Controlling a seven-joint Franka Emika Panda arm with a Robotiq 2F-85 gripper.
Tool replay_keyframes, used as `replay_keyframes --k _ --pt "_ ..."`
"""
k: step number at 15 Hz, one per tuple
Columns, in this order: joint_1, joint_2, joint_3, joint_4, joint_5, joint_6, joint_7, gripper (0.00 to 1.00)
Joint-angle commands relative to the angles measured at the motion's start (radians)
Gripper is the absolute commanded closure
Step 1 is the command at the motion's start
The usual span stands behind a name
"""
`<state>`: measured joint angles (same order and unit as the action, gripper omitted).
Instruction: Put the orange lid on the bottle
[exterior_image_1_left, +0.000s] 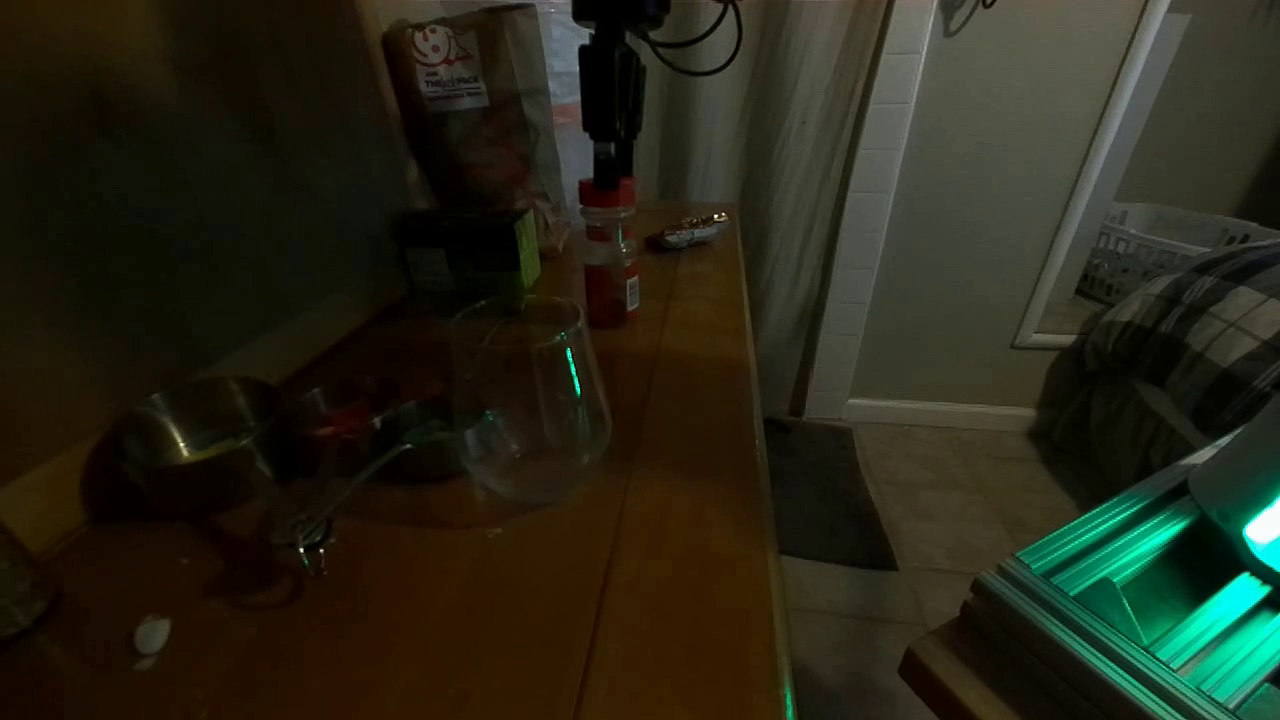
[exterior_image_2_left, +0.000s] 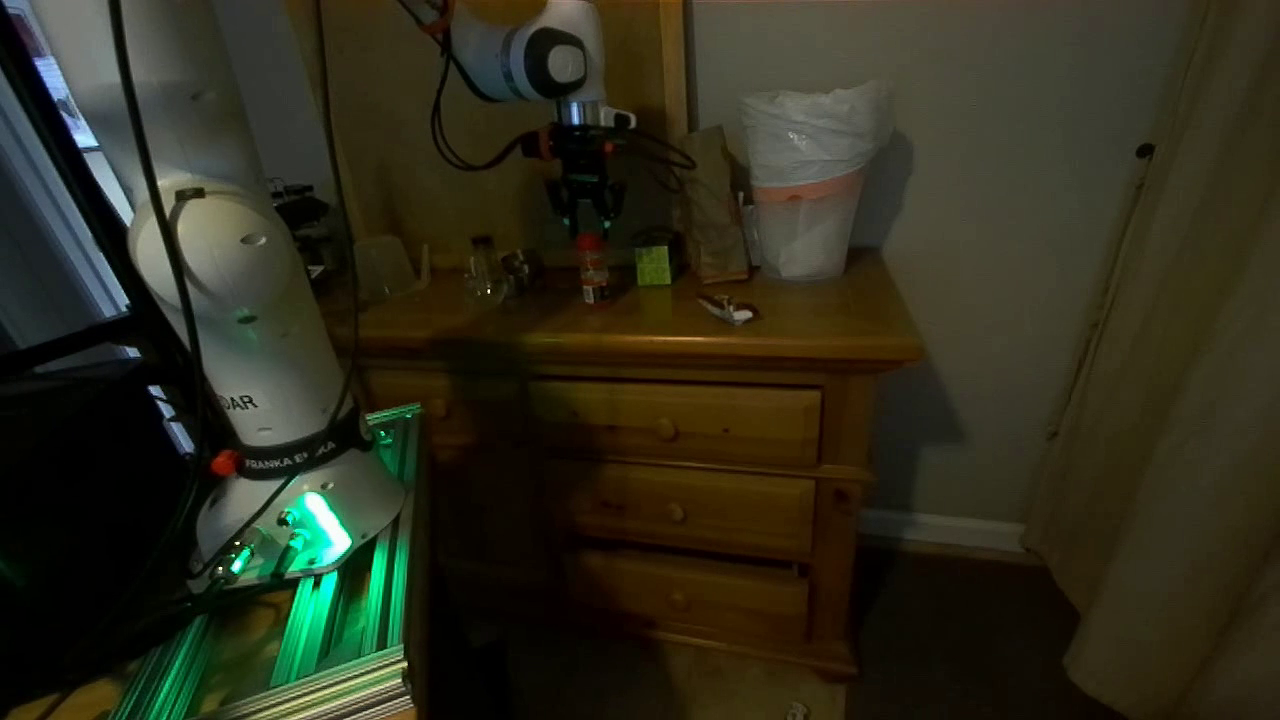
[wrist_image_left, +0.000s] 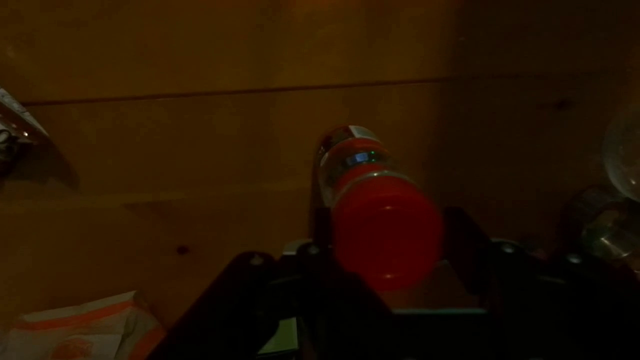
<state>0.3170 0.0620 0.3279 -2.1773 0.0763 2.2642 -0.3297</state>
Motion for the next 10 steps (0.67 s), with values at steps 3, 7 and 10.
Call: replay_keyframes --k 3,7,10 --pt "0.002 0.017 0.001 0.017 -0.031 -0.014 0.012 0.68" --pt "0.005 0.008 0.004 0.022 -0.031 -0.017 0.019 0.17" --pt "0.009 -0.009 0.007 0.030 -0.049 -0.029 0.024 0.01"
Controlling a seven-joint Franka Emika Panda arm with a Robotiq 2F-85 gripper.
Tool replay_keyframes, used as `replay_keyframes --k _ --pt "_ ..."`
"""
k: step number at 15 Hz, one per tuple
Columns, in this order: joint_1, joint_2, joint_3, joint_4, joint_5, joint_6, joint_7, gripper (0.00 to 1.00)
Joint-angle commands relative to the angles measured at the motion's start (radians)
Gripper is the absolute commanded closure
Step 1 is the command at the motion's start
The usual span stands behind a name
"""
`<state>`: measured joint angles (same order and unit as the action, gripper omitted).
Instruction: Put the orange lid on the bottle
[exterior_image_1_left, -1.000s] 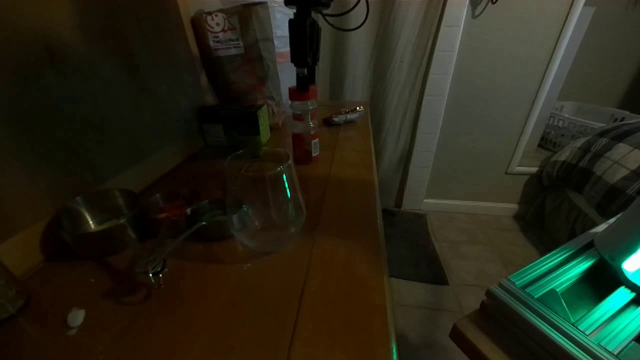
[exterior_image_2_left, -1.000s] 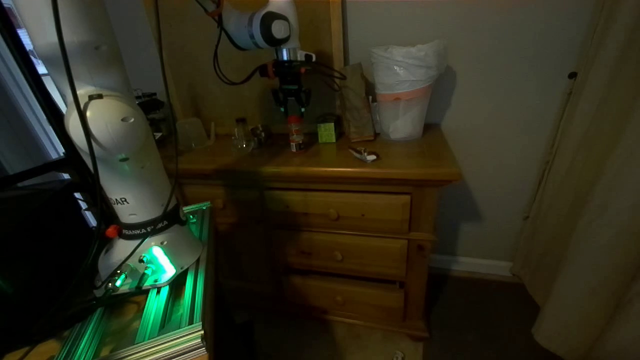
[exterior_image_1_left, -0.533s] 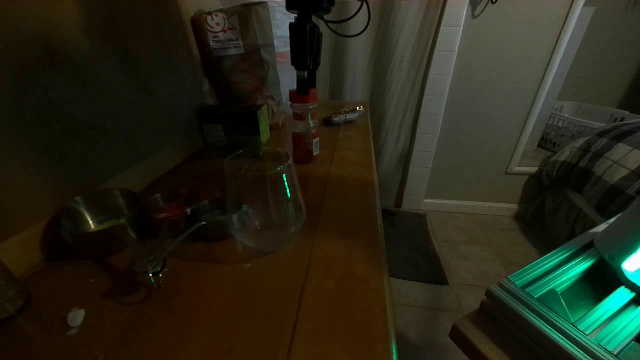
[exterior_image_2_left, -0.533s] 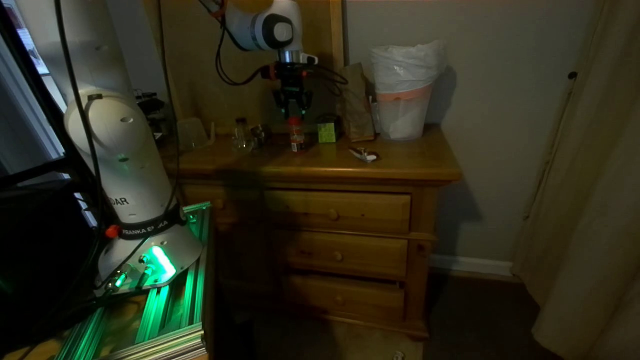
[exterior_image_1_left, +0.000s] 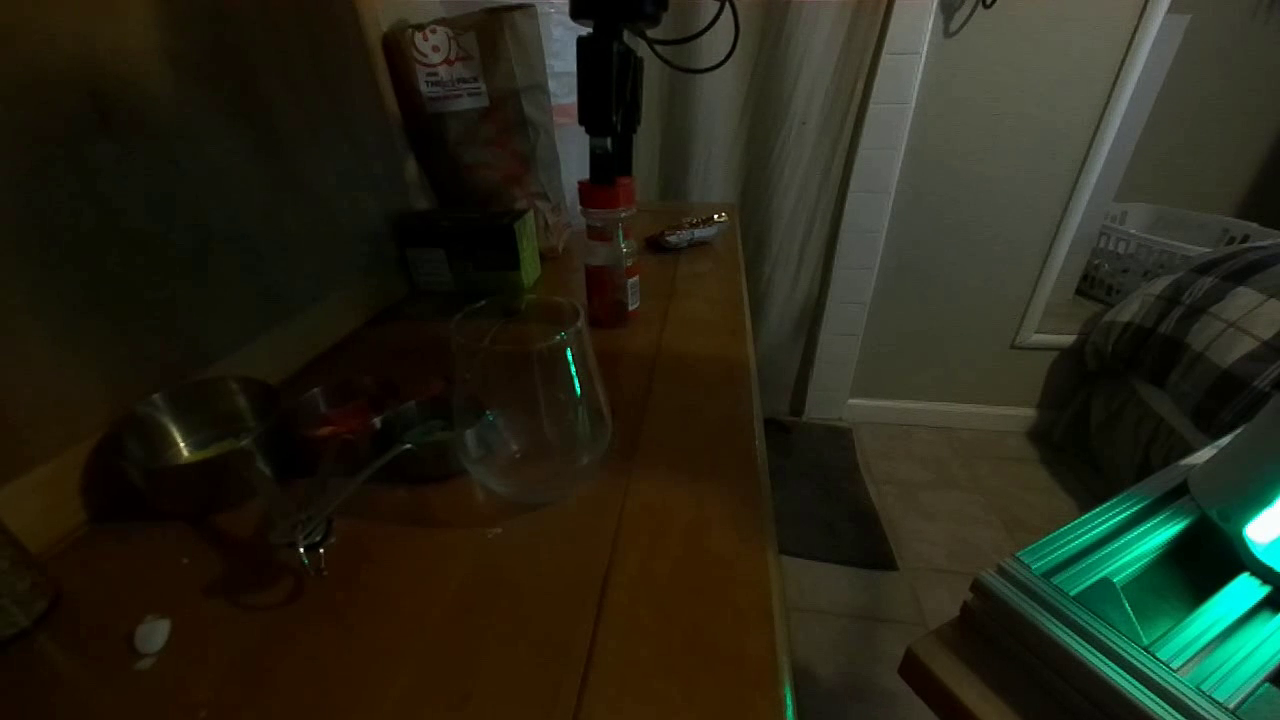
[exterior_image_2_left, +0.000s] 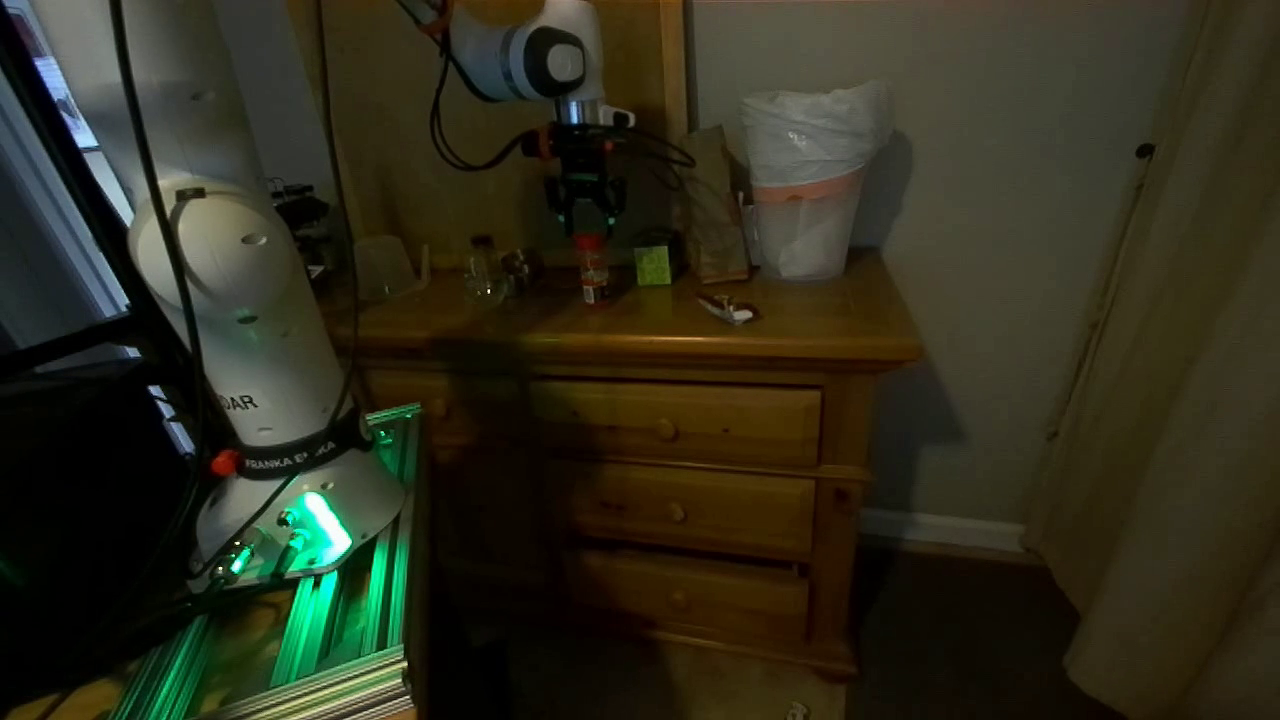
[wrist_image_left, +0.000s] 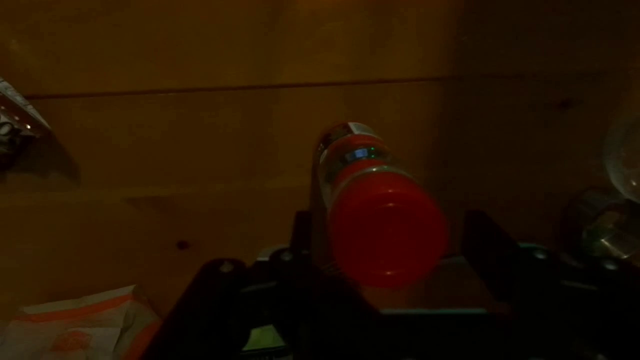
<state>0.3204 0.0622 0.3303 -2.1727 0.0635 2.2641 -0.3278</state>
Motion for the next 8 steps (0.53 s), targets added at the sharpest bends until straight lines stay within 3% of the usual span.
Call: replay_keyframes --k 1,8 --pt "0.007 -0.016 0.006 0.031 -0.052 -0.036 0.025 0.00" --pt "0.011 -0.156 0.005 0.051 -0.124 -0.168 -0.008 0.00"
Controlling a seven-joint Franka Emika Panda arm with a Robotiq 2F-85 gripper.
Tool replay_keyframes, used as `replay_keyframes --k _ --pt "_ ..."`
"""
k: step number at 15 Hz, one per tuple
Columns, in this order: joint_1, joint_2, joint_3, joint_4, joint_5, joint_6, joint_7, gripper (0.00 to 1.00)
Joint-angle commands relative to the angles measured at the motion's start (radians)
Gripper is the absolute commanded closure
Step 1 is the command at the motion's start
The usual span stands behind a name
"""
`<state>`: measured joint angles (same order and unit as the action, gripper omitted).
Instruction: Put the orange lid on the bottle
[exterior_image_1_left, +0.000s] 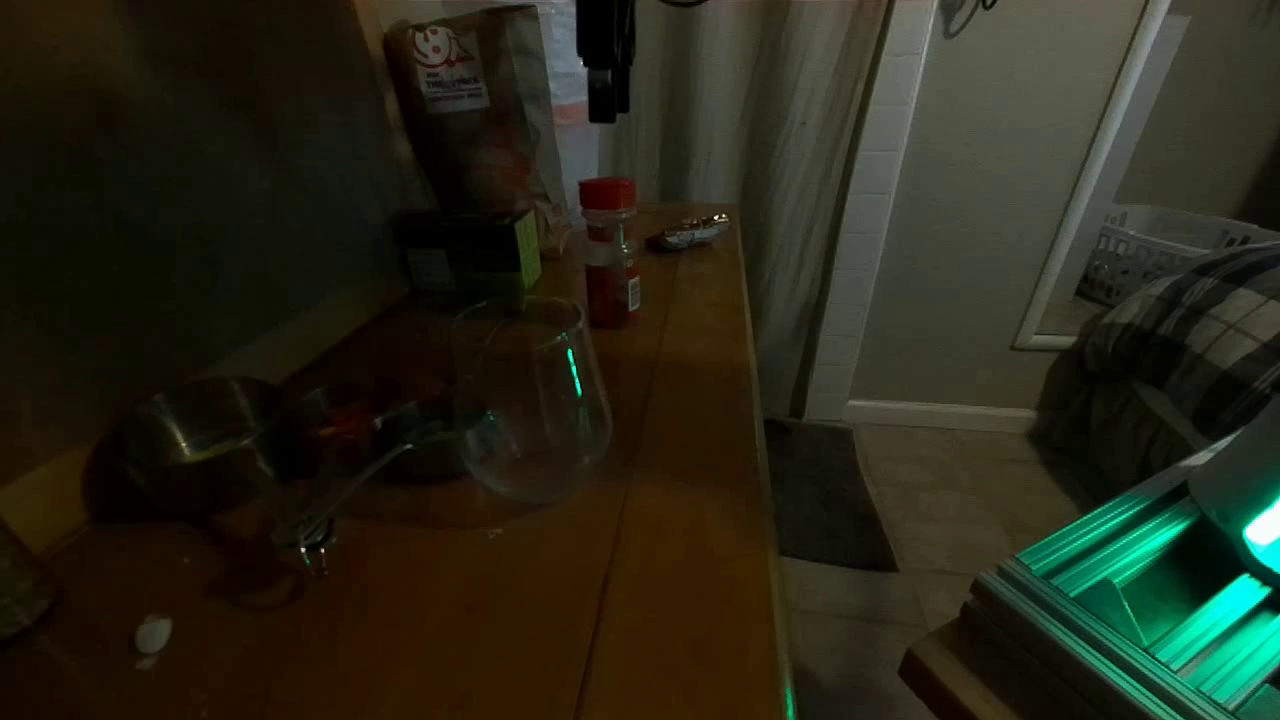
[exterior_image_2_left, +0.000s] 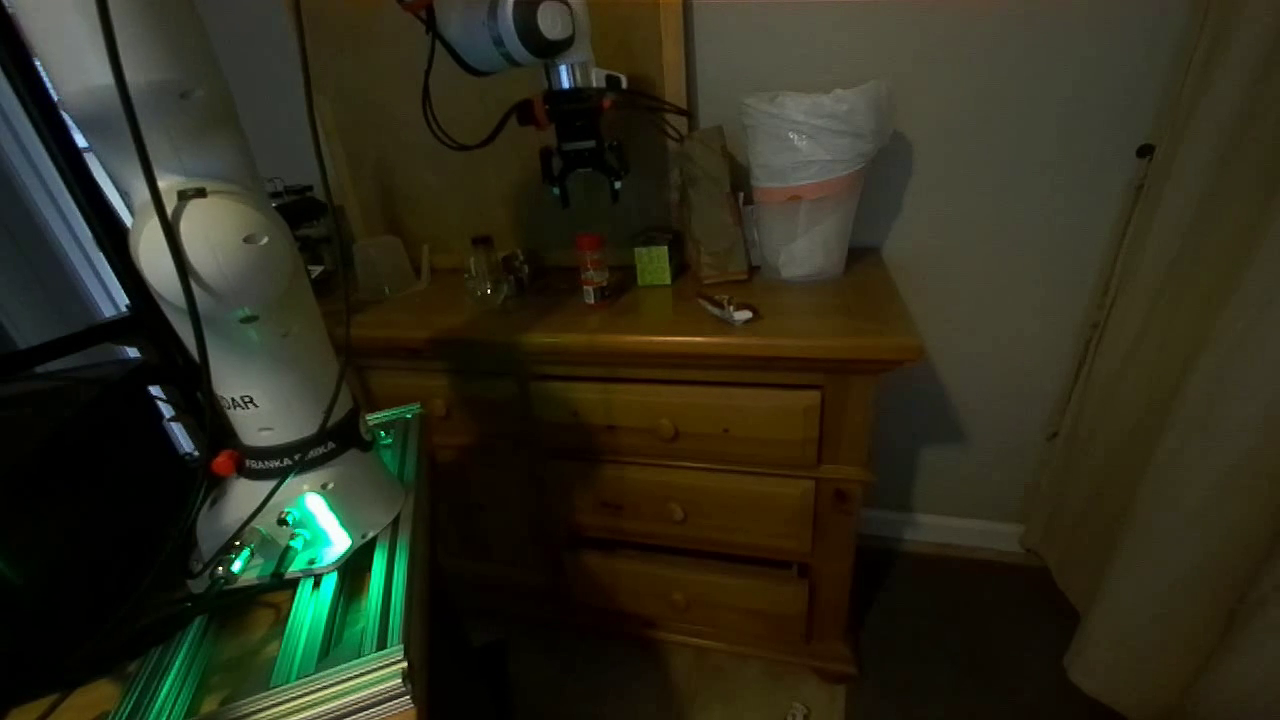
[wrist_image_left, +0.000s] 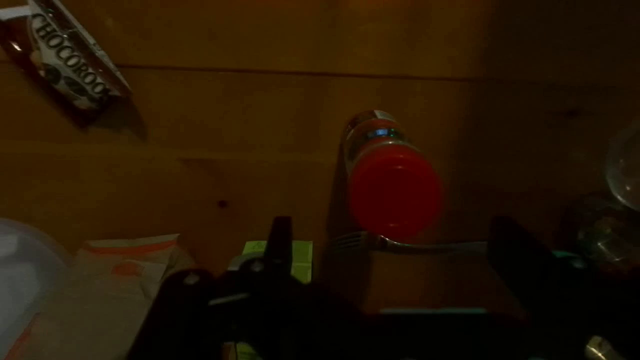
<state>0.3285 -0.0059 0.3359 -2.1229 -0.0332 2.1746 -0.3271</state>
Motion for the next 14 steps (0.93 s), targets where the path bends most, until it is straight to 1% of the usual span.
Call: replay_keyframes --k 1,4,9,12,13,14 --pt "0.003 -0.116 -0.003 0.001 -0.017 -0.100 -0.012 0.00" --pt "0.012 -0.223 -0.013 -0.010 0.032 -0.163 -0.027 0.00" --pt "0.026 -0.359 -0.032 -0.017 0.030 -0.222 -0.017 0.00" --pt "0.035 -0.403 -0.044 -0.016 0.034 -0.240 -0.014 0.00" --pt "0.028 -0.359 -0.031 0.008 0.004 -0.228 0.001 0.00" --pt "0.030 -0.372 -0.033 0.008 0.004 -0.231 0.001 0.00"
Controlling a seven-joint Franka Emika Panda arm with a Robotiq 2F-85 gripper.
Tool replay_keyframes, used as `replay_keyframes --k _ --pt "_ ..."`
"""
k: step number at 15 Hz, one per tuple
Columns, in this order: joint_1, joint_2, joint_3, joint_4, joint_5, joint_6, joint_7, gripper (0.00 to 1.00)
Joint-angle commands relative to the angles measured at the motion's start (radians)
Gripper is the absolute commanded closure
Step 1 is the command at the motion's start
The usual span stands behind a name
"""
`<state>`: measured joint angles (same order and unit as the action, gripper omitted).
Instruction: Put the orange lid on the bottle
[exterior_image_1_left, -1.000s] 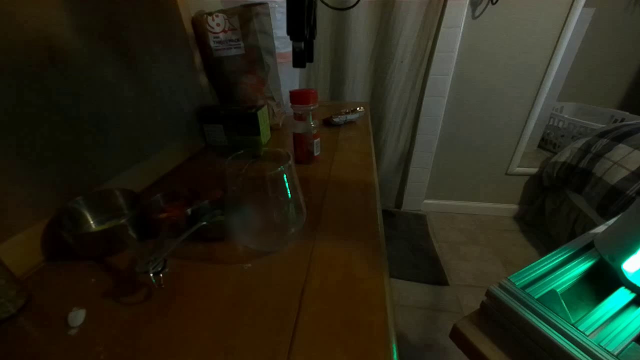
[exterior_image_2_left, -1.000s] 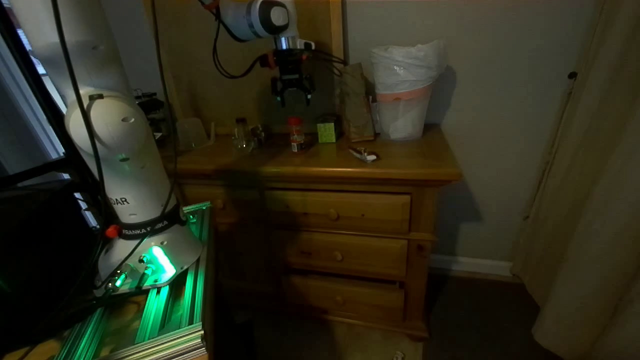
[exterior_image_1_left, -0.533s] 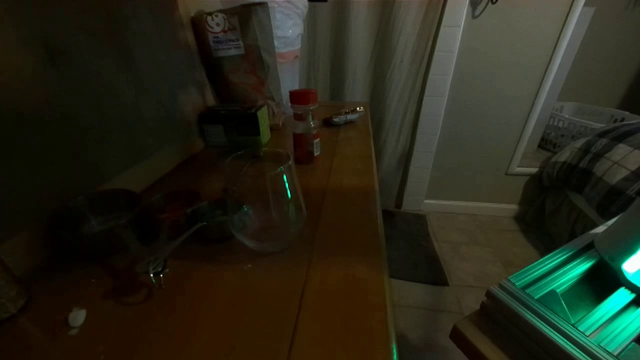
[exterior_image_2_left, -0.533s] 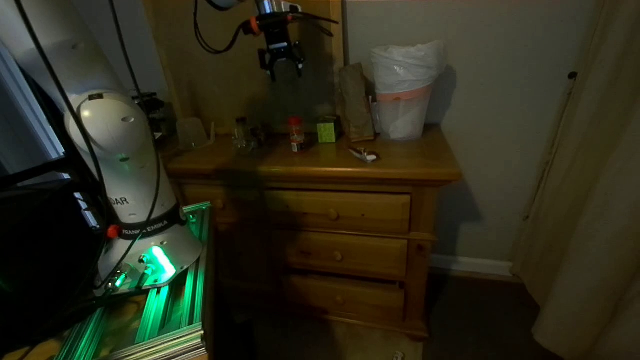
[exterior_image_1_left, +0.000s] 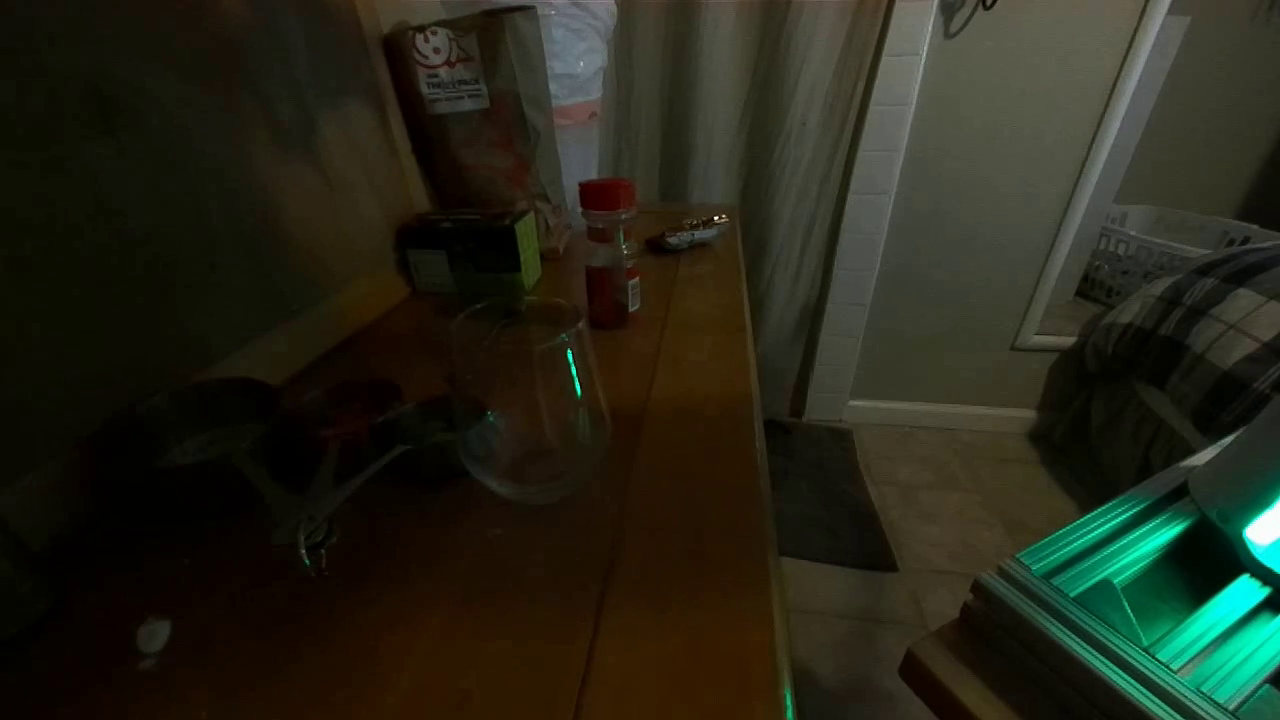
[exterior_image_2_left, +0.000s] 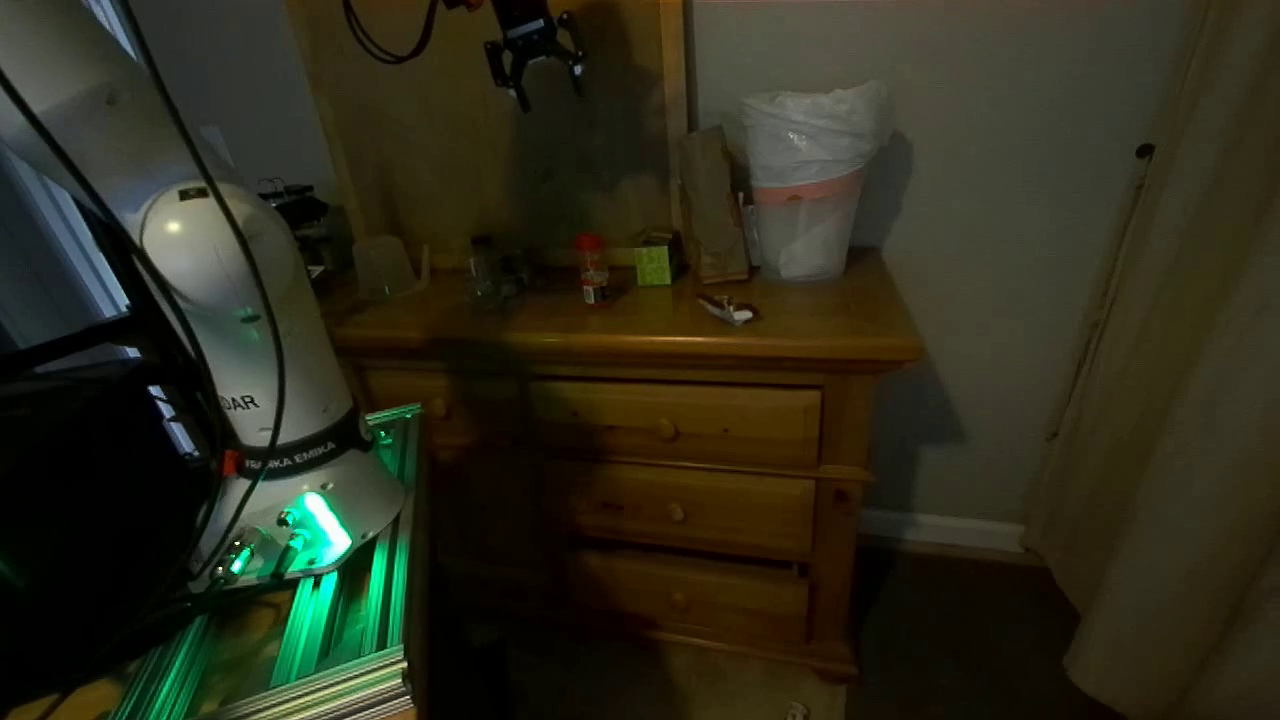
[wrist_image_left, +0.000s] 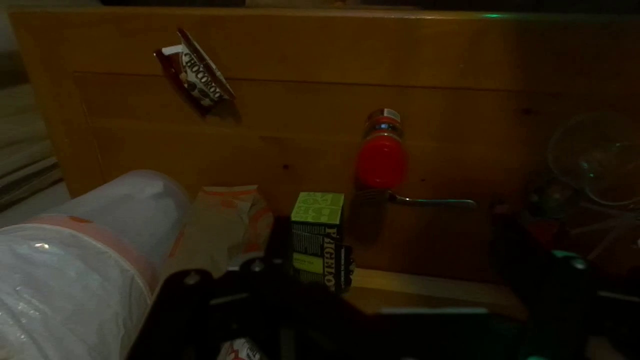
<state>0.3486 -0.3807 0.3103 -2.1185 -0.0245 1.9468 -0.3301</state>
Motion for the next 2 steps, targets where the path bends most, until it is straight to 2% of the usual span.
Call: replay_keyframes --k 1,2 --pt "0.011 -0.004 -0.009 0.003 -0.004 -0.004 0.004 0.00" --pt "0.011 -0.006 -0.010 0.002 -0.004 -0.004 0.004 0.00"
